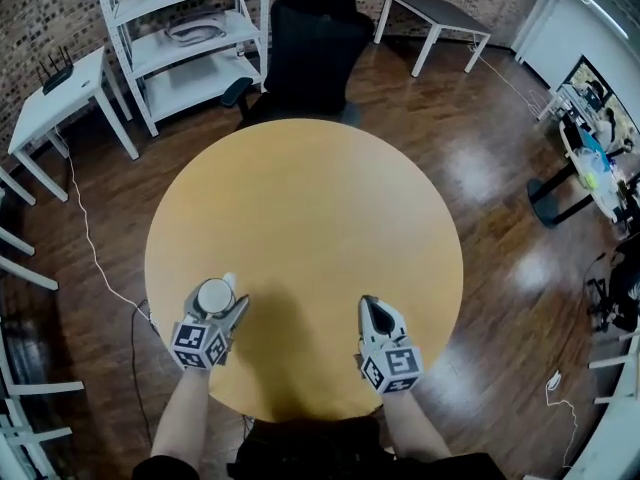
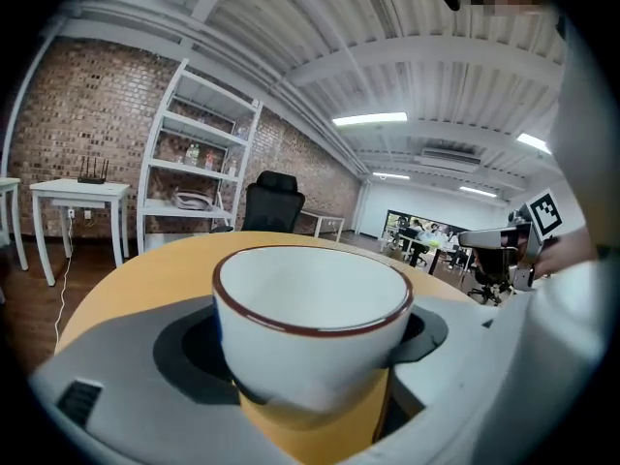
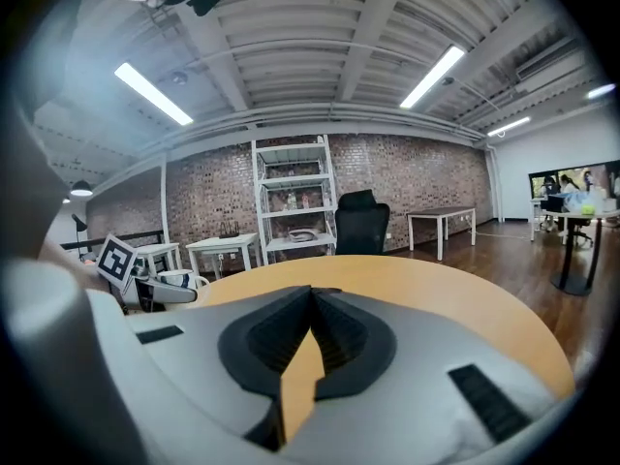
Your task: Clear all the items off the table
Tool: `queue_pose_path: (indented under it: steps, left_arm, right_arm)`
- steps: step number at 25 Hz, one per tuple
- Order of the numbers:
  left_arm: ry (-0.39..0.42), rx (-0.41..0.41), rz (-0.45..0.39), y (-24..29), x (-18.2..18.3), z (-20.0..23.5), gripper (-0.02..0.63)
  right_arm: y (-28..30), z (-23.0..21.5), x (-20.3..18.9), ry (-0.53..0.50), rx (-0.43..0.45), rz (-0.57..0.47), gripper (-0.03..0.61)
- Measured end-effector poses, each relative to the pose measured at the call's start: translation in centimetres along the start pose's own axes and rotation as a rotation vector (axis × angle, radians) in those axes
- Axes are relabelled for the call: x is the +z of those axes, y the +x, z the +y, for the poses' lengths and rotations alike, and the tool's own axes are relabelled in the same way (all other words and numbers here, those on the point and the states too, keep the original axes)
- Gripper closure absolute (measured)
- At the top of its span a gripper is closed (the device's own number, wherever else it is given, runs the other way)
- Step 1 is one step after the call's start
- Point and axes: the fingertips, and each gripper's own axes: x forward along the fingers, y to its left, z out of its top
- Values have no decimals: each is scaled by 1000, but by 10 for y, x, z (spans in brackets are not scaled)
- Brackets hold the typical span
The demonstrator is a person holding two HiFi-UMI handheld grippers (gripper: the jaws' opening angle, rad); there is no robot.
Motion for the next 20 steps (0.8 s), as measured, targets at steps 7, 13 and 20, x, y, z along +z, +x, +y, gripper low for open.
queue_pose_path:
  steps: [7,13,20]
  left_arm:
    - [-21,52,10,41,-11,3,199]
    - [-4,70,30,66,-21,9,199]
    - [39,105,3,95,-16,19,199]
  right_arm:
    - [28,-27,-33,21,25,85,574]
    - [48,-37,-55,18,46,148,574]
    - [54,-52,-72,26,36,191,574]
